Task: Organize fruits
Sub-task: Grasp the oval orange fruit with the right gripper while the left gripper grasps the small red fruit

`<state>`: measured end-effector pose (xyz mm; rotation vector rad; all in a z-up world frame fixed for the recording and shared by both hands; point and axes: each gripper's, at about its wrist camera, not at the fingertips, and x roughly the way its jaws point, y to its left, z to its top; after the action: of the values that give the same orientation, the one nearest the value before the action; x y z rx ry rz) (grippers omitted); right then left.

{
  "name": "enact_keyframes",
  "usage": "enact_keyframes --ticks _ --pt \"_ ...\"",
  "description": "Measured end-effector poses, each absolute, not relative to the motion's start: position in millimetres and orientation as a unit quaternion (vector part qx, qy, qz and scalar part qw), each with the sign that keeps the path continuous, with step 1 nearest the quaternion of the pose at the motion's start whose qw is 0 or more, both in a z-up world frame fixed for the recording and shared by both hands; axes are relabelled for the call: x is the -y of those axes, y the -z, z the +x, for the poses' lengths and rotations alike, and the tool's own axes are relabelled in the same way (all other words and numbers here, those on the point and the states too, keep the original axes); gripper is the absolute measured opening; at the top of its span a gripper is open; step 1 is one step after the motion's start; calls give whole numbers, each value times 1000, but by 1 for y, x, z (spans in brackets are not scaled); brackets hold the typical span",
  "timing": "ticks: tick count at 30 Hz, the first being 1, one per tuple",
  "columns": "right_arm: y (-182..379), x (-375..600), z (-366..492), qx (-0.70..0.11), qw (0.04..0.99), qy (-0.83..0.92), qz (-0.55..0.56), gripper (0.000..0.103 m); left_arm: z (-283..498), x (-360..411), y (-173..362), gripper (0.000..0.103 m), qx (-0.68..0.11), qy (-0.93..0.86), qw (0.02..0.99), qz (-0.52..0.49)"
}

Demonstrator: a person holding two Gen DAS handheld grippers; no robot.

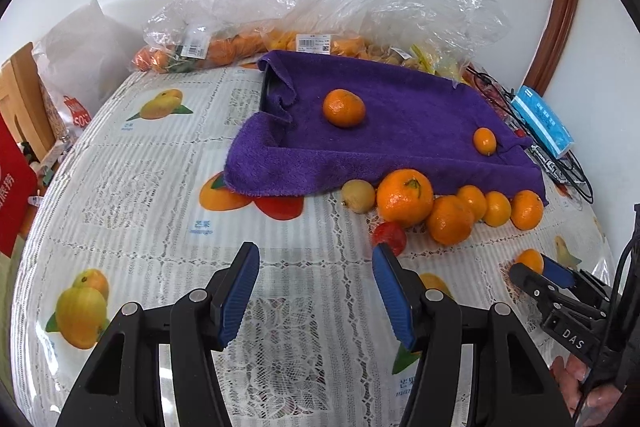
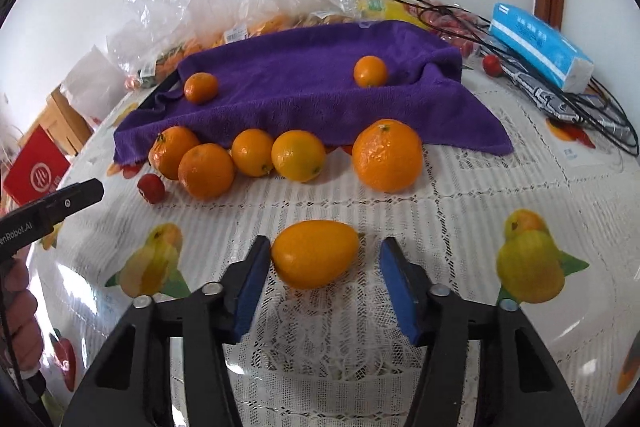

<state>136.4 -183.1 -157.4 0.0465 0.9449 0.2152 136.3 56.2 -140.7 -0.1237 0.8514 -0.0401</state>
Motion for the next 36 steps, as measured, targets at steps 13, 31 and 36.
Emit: enact_keyframes --ticks 13,31,36 --pt "152 201 134 -435 897 -82 -23 41 159 -26 161 57 -430 68 898 -60" --pt "160 198 140 -454 887 -86 -25 36 163 -17 167 27 -419 74 904 -40" --pt "160 200 140 -454 886 -89 -21 37 165 -22 167 24 -417 80 904 -58"
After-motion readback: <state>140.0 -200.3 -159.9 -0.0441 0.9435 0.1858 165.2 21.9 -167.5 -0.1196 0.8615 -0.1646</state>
